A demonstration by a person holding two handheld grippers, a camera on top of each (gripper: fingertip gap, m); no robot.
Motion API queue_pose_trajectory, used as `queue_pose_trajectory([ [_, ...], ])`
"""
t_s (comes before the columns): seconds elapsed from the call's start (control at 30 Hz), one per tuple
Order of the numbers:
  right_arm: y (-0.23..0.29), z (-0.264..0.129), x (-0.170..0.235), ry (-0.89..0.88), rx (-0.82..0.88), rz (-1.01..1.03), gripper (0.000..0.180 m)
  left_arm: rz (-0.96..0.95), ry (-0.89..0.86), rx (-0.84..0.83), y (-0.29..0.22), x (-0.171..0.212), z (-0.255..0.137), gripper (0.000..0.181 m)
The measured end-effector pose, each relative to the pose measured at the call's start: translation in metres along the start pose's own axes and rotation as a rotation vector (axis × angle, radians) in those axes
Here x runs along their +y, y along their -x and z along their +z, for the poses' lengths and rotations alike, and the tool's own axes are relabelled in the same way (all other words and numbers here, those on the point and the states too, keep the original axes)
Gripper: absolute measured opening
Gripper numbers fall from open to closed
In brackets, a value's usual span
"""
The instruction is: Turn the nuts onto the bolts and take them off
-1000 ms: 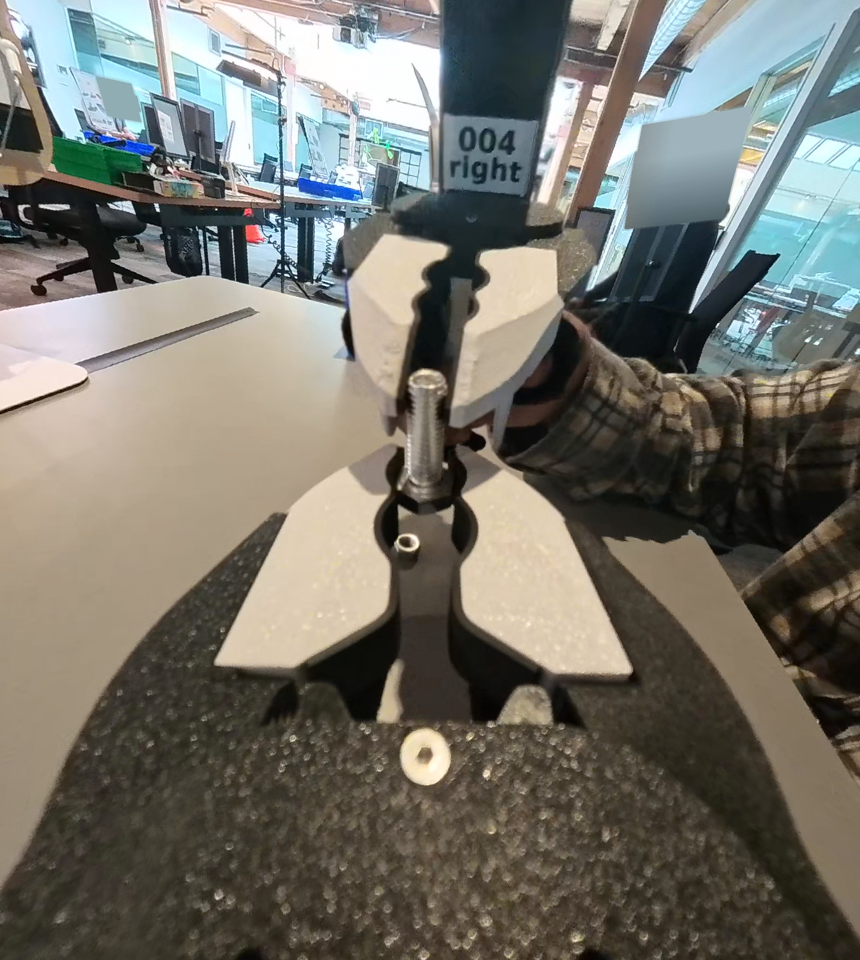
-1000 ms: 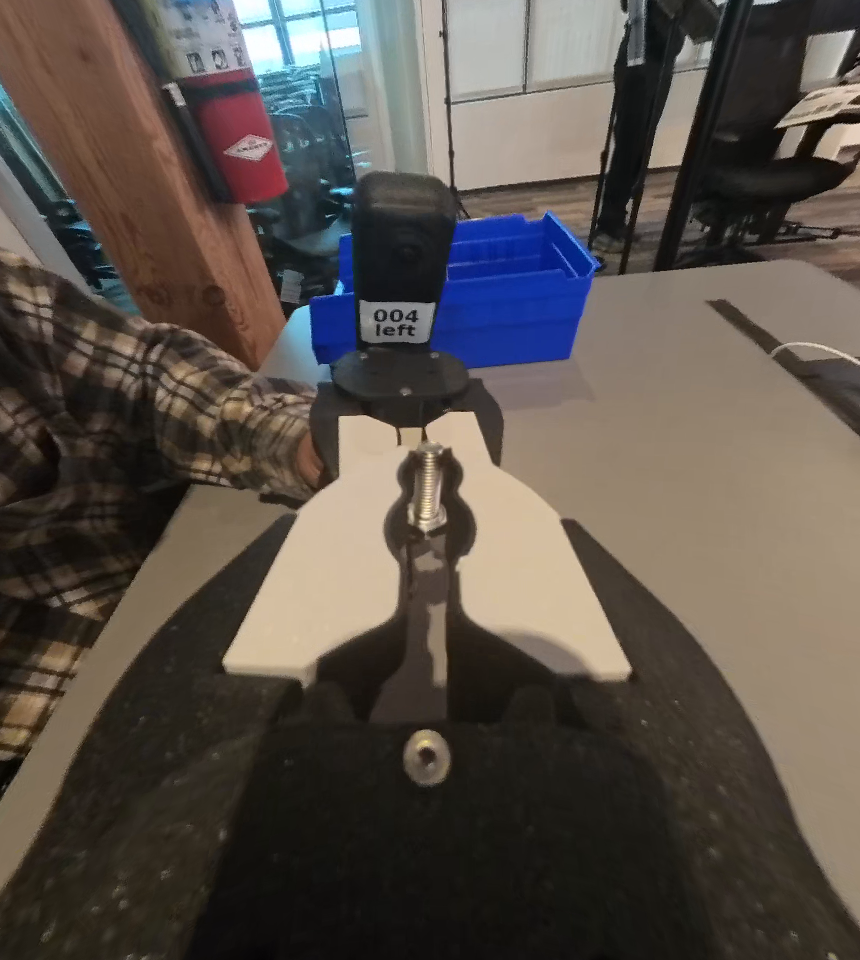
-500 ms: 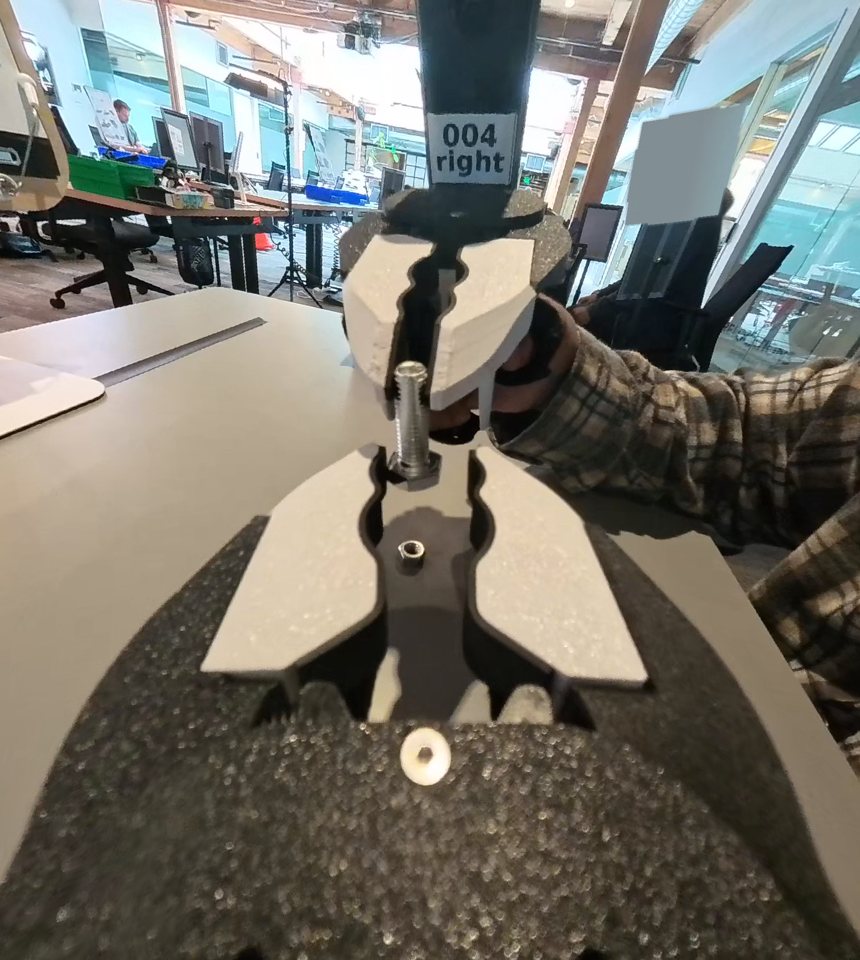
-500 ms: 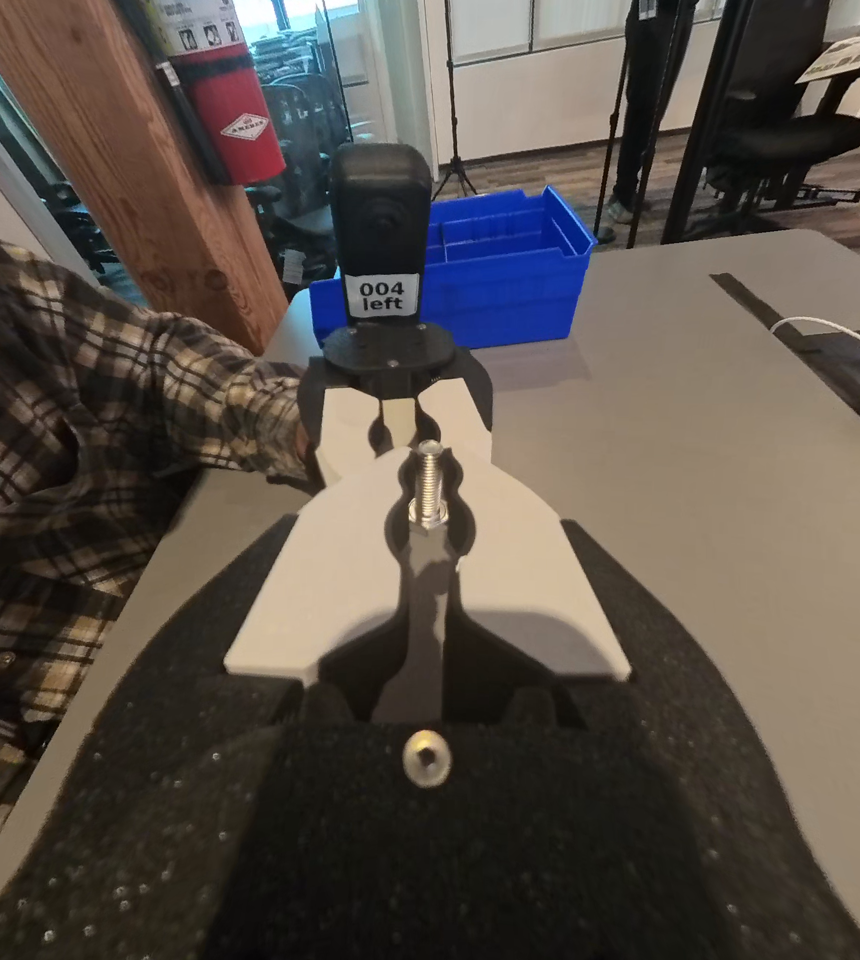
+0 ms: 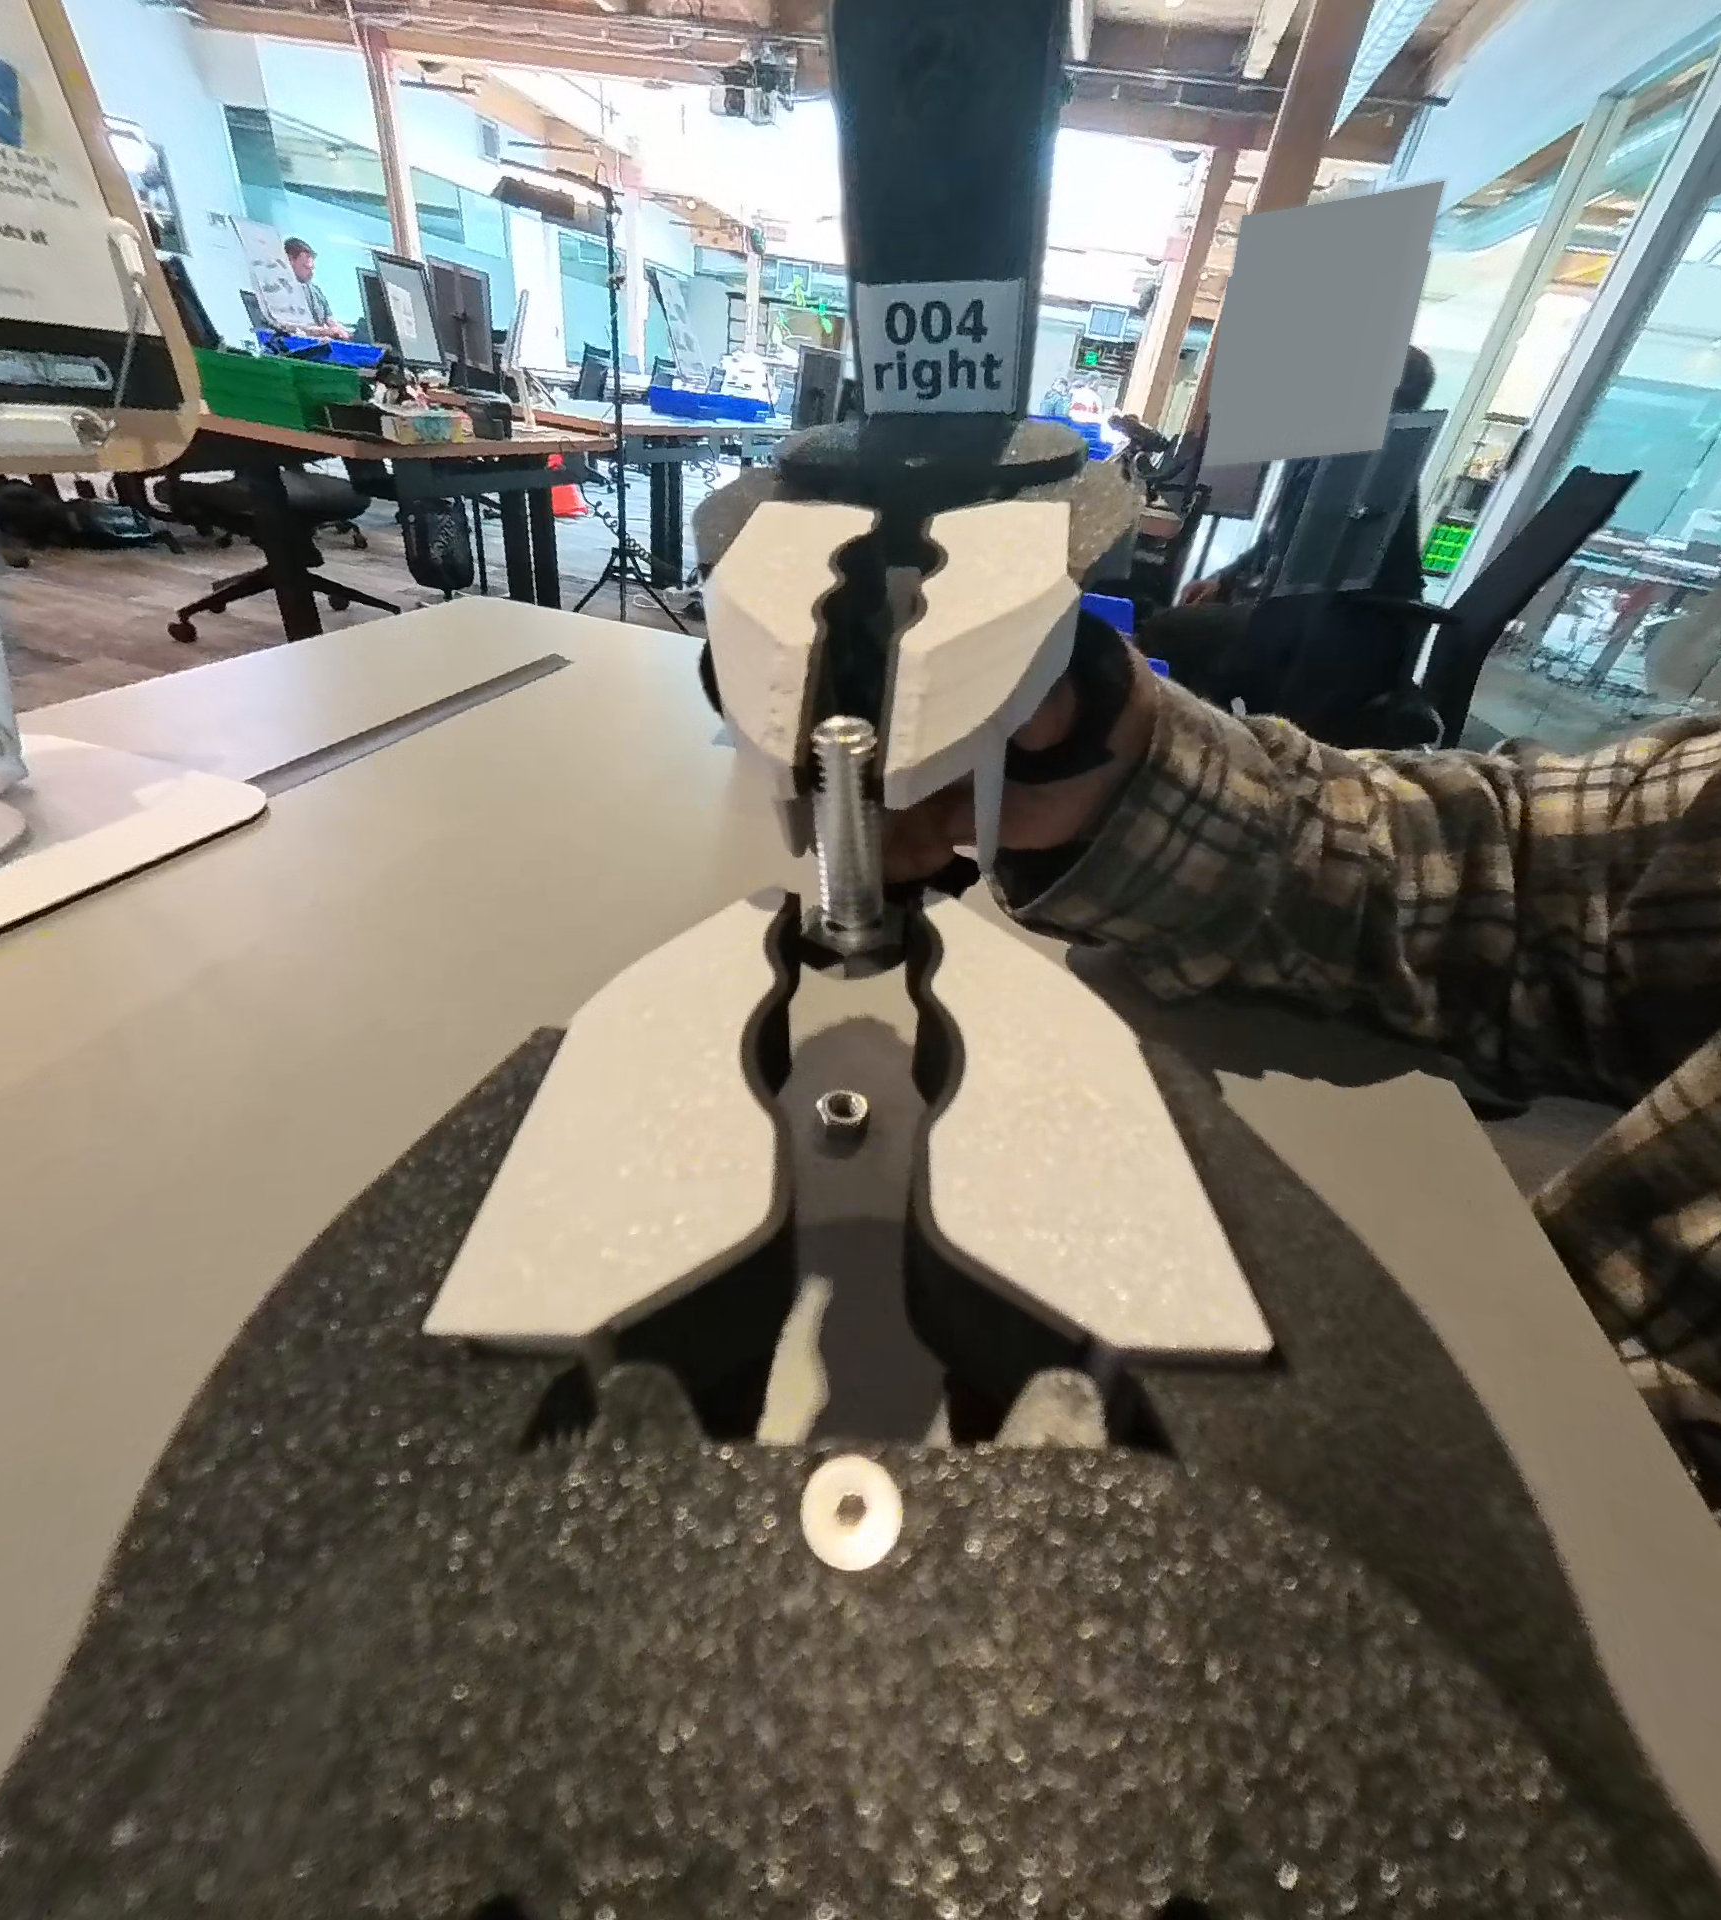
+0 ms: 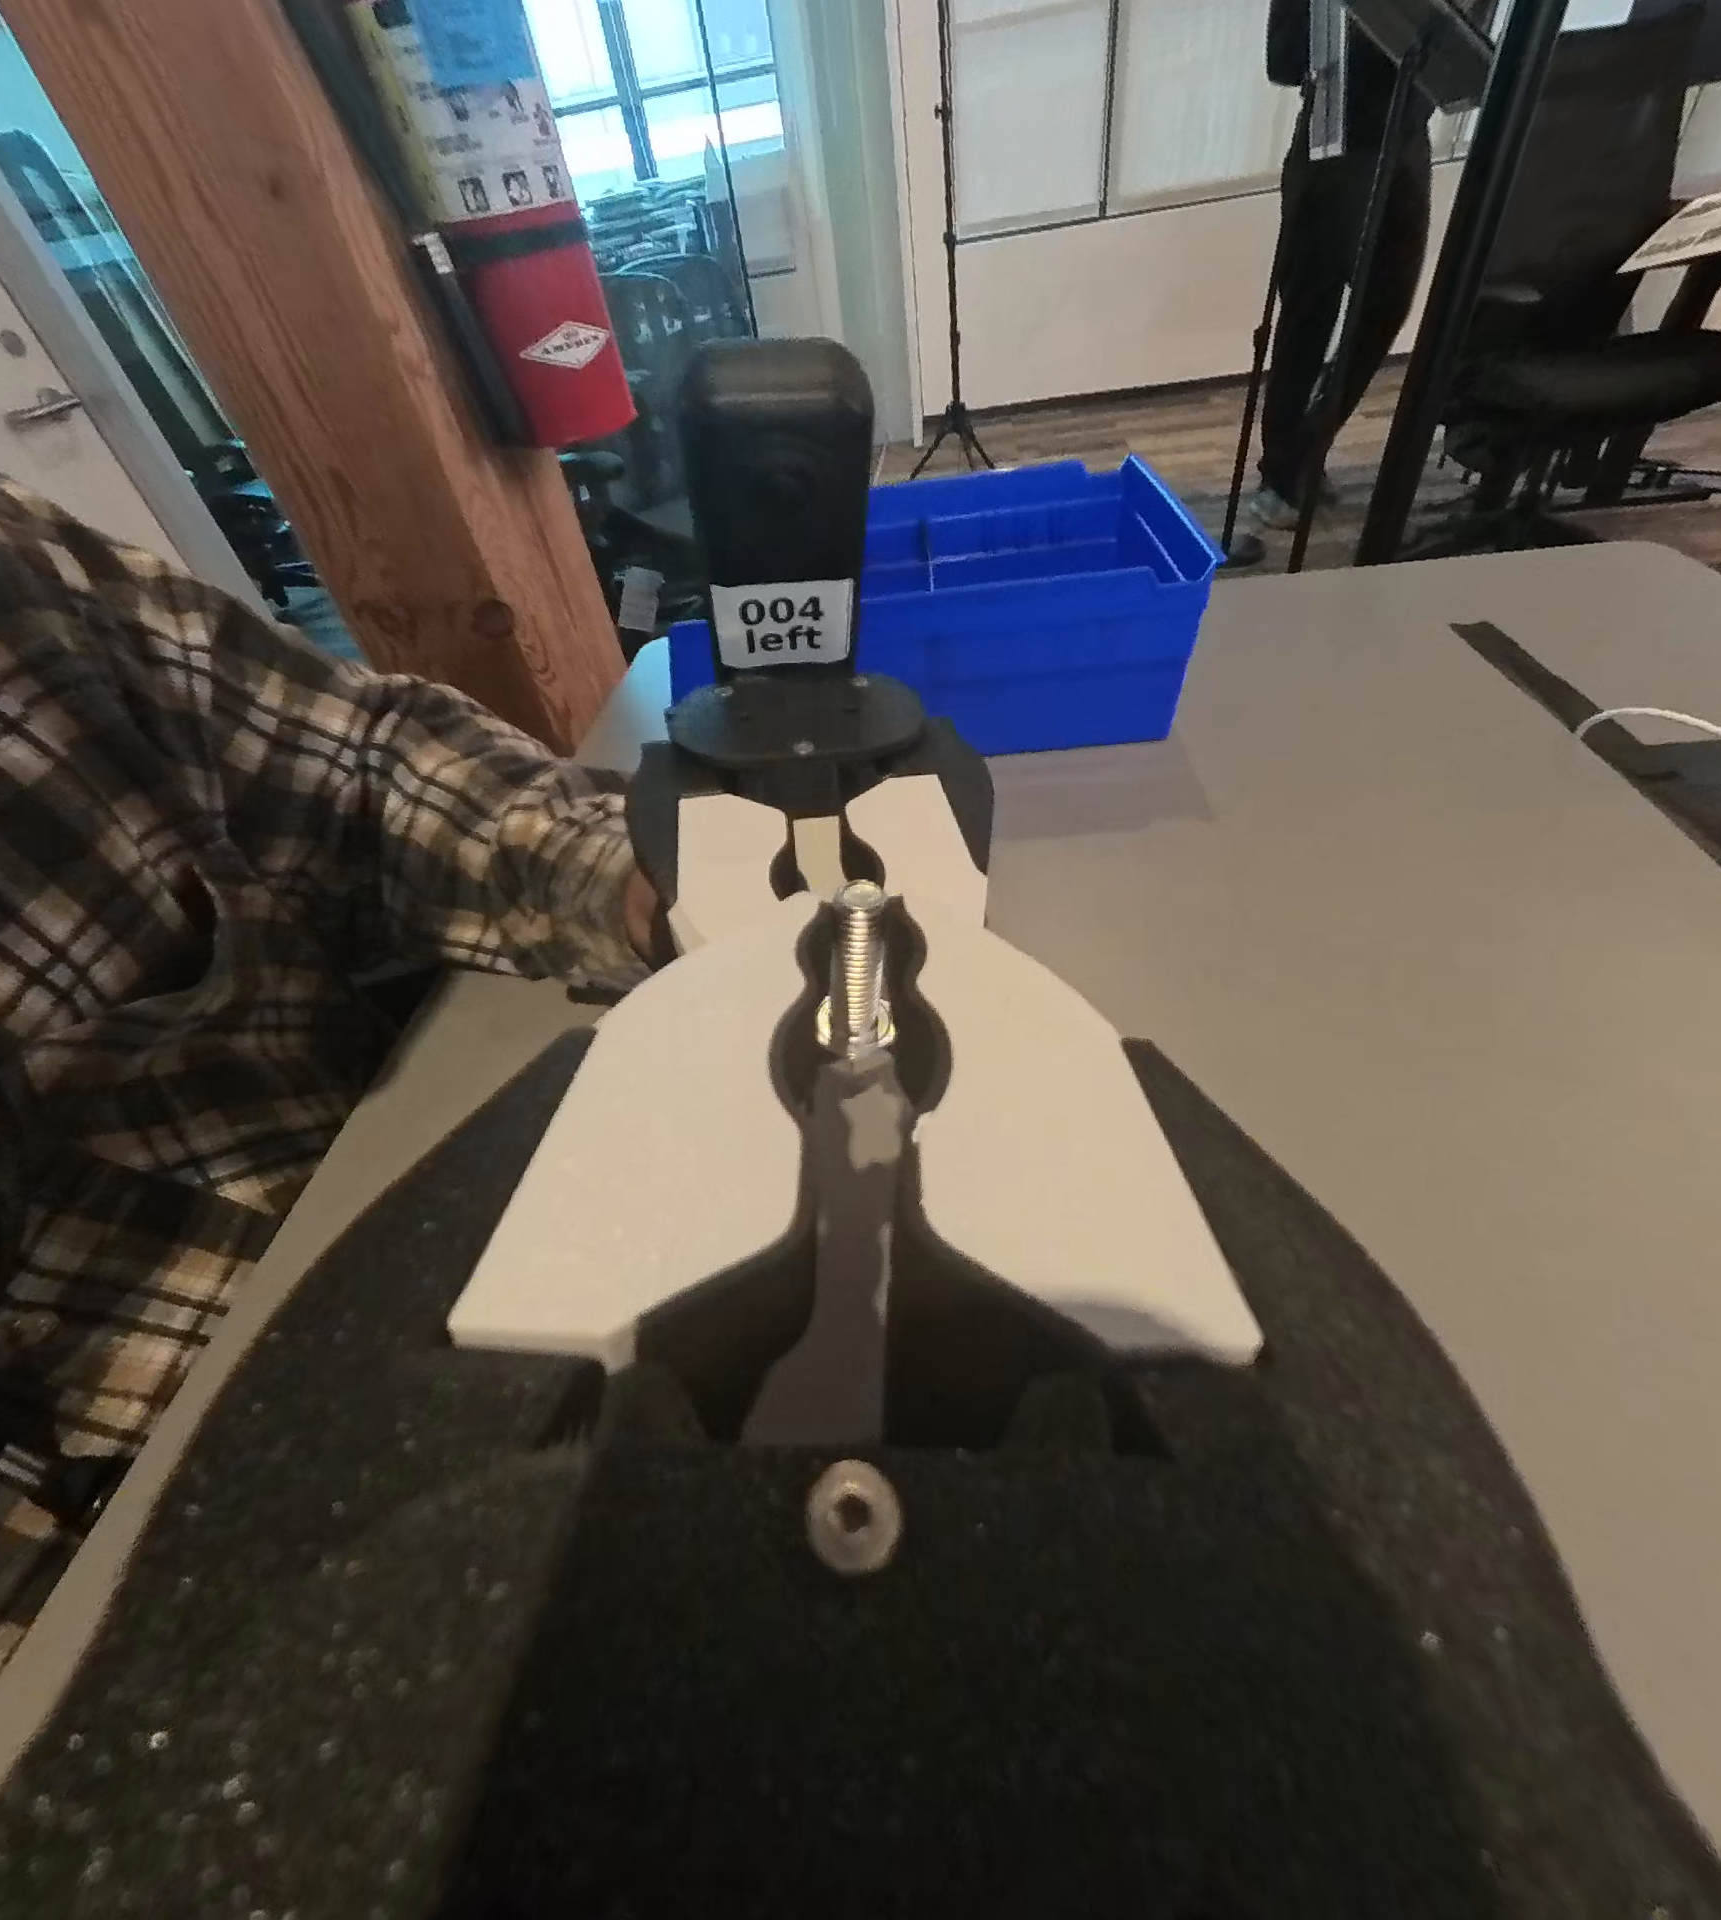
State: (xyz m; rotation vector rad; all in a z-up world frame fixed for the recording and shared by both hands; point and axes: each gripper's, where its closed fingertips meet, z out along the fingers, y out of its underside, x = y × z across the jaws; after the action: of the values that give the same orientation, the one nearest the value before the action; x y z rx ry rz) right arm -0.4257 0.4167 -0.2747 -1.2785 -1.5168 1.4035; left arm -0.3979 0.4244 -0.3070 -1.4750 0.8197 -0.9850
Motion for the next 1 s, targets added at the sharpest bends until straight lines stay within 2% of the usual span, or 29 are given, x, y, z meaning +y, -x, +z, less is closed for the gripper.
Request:
queue_pose_trajectory([
  [0.63,0.003,-0.005,-0.012,-0.055,0.000,-0.017,0.009,0.005,-0.083,0.013,-0.002,-0.013,-0.007,0.018],
  [1.0,0.008,0.002,-0.013,-0.066,-0.034,-0.010,0.009,0.005,-0.062,0.017,-0.005,-0.010,-0.003,0.022],
])
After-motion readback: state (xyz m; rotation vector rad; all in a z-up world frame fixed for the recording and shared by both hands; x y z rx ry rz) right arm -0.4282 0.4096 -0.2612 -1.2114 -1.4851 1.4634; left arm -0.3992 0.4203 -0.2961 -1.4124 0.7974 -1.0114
